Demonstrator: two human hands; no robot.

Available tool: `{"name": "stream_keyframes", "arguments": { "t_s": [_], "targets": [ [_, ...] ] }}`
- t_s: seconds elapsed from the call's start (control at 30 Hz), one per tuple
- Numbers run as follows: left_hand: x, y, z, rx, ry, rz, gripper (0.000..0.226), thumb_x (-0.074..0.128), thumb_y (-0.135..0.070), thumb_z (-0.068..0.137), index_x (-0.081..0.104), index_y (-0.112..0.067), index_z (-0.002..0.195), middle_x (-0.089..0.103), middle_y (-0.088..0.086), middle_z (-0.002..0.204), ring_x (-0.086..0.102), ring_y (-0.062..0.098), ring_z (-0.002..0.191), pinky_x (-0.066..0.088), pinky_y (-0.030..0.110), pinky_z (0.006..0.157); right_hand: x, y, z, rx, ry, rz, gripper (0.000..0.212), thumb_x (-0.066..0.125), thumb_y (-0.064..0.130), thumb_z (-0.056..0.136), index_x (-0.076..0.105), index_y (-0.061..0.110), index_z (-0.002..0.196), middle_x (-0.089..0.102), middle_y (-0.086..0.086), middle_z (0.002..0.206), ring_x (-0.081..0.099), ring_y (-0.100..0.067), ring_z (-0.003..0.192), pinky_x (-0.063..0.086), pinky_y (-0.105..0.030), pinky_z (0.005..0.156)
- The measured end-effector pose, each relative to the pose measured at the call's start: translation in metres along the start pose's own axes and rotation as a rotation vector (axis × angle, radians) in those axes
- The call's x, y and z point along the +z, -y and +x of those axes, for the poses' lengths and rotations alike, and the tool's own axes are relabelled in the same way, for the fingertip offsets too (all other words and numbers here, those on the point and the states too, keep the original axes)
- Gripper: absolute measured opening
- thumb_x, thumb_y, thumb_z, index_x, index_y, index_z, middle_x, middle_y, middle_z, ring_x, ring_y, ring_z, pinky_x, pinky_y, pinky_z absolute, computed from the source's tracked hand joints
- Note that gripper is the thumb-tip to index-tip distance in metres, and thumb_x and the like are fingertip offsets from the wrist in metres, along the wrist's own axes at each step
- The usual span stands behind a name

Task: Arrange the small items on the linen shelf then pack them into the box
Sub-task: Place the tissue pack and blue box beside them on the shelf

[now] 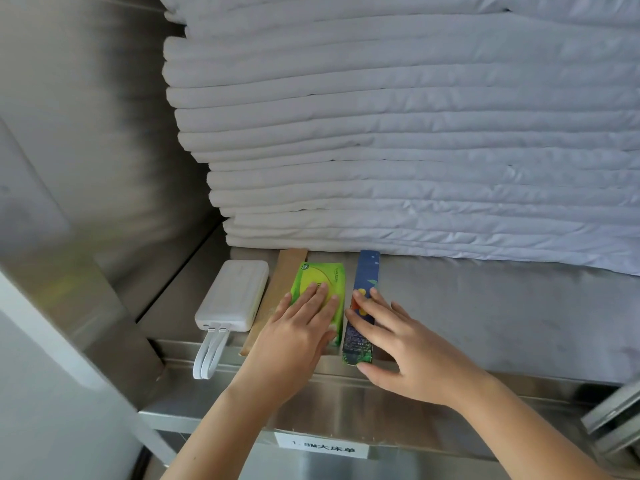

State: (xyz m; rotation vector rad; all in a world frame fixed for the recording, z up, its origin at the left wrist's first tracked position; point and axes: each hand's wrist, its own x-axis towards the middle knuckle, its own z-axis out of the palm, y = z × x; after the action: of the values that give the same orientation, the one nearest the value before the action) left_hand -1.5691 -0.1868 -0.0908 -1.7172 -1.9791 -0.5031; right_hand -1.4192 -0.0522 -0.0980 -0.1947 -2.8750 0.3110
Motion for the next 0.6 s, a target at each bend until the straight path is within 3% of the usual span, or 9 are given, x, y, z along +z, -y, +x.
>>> {"name": "stream_keyframes", "arguments": {
  "t_s": [0.2, 0.3, 0.37, 0.43, 0.5, 0.6],
  "targets": [
    [0.005, 0.003, 0.005, -0.008, -0.031, -0.006, 0.049, 0.085, -0.009, 0.062, 0.069, -0.001, 0.107, 0.066, 0.017, 0.112, 0.063, 0.035, 0.102, 0.051, 0.055, 0.074, -0.004, 0.001, 0.012, -0.015, 0.058, 0.015, 0.067, 0.048, 0.041, 0.092, 0.014, 0.023, 0.147, -0.013, 0.011, 0.151, -0.021, -0.003, 0.137, -0.004, -0.018, 0.112],
    [0.006, 0.004, 0.005, -0.01, -0.048, -0.004, 0.049, 0.085, -0.009, 0.063, 0.069, 0.0, 0.108, 0.066, 0.017, 0.112, 0.063, 0.035, 0.102, 0.051, 0.056, 0.075, -0.006, 0.002, 0.013, 0.0, 0.076, -0.044, 0.067, 0.046, 0.044, 0.093, 0.014, 0.022, 0.148, -0.007, 0.007, 0.154, -0.018, -0.007, 0.138, -0.002, -0.026, 0.113],
    [0.005, 0.003, 0.004, -0.009, -0.054, 0.008, 0.049, 0.085, -0.011, 0.063, 0.068, -0.001, 0.109, 0.066, 0.017, 0.113, 0.063, 0.034, 0.104, 0.05, 0.056, 0.076, -0.009, 0.005, 0.011, -0.012, 0.04, -0.164, 0.066, 0.041, 0.049, 0.091, 0.026, 0.017, 0.146, 0.013, 0.0, 0.155, -0.001, -0.016, 0.142, 0.004, -0.04, 0.113],
    [0.005, 0.002, 0.003, -0.013, -0.062, 0.017, 0.049, 0.084, -0.011, 0.065, 0.068, -0.002, 0.11, 0.065, 0.016, 0.114, 0.062, 0.034, 0.106, 0.049, 0.057, 0.079, -0.013, 0.011, 0.009, -0.014, 0.006, -0.298, 0.065, 0.035, 0.055, 0.088, 0.045, 0.014, 0.138, 0.038, -0.006, 0.146, 0.026, -0.026, 0.138, 0.02, -0.055, 0.106],
    [0.005, 0.002, 0.002, -0.022, -0.072, 0.017, 0.048, 0.083, -0.011, 0.066, 0.068, -0.003, 0.11, 0.065, 0.016, 0.115, 0.061, 0.035, 0.107, 0.048, 0.057, 0.08, -0.015, 0.014, 0.009, 0.01, -0.025, -0.37, 0.064, 0.031, 0.057, 0.086, 0.055, 0.015, 0.13, 0.05, -0.007, 0.138, 0.04, -0.029, 0.131, 0.031, -0.059, 0.099],
    [0.004, 0.001, 0.001, -0.037, -0.081, 0.01, 0.045, 0.082, -0.009, 0.067, 0.069, -0.003, 0.11, 0.065, 0.016, 0.114, 0.061, 0.036, 0.106, 0.047, 0.058, 0.08, -0.012, 0.014, 0.009, 0.051, -0.047, -0.39, 0.064, 0.03, 0.057, 0.086, 0.056, 0.017, 0.129, 0.053, -0.006, 0.135, 0.045, -0.029, 0.127, 0.031, -0.061, 0.097]
  ]
}}
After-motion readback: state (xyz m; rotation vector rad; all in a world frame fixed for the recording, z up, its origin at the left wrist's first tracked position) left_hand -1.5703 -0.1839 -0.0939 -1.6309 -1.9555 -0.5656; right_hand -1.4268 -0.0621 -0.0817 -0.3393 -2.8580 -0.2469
